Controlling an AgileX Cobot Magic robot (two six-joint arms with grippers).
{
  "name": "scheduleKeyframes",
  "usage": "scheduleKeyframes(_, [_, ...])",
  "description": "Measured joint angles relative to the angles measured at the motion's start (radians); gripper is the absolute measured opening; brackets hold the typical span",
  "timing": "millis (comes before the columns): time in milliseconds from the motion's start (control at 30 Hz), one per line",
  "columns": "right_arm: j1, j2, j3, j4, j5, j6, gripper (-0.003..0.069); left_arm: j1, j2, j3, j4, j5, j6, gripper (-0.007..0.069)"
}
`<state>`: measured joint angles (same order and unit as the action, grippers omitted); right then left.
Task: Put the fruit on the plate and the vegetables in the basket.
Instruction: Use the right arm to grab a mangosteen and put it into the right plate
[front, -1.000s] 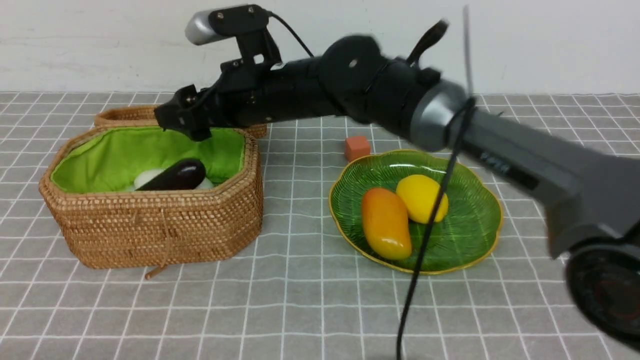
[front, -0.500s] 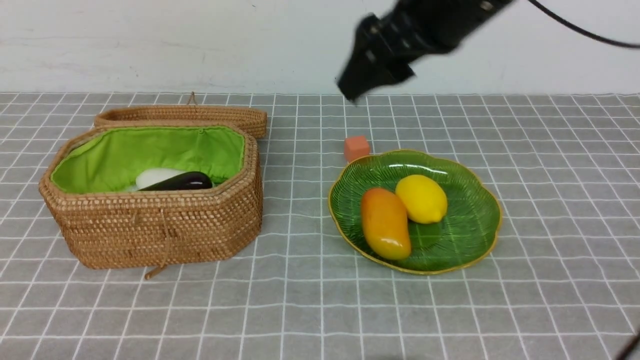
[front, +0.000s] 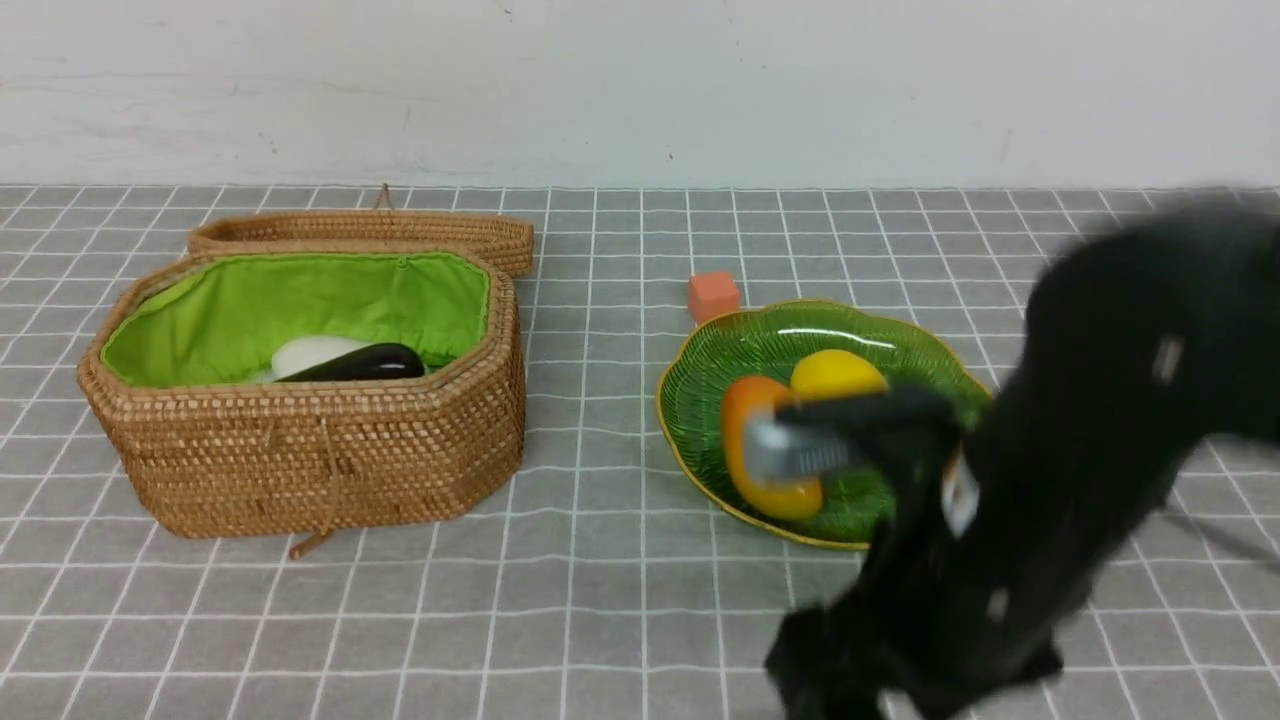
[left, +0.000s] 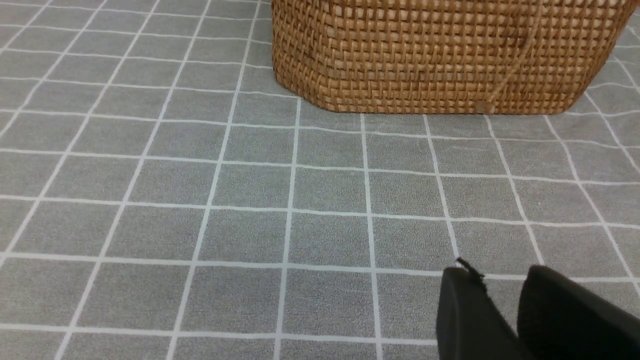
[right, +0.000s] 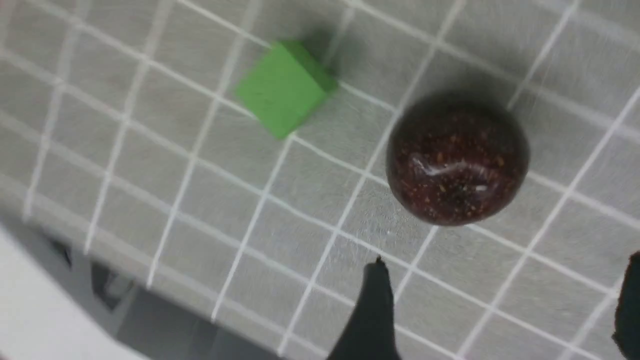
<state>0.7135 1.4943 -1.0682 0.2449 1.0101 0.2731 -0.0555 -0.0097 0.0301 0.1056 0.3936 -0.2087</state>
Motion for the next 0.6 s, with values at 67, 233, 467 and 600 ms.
scheduleKeyframes(67, [0.018,0.0,0.089,0.0,-0.113,0.059,0.0594,0.0,0.0,0.0,0.0,0.0,0.0,0.0162])
scheduleKeyframes(233, [0.035,0.015,0.217,0.0,-0.339,0.111,0.0594,0.0,0.0,0.0,0.0,0.0,0.0,0.0165])
scheduleKeyframes(467, [0.035,0.104,0.238,-0.035,-0.465,0.118,0.0594,0.0,0.0,0.0,0.0,0.0,0.0,0.0175])
scheduleKeyframes(600, [0.035,0.118,0.235,-0.041,-0.472,0.118,0.0582,0.0,0.0,0.0,0.0,0.0,0.0,0.0176])
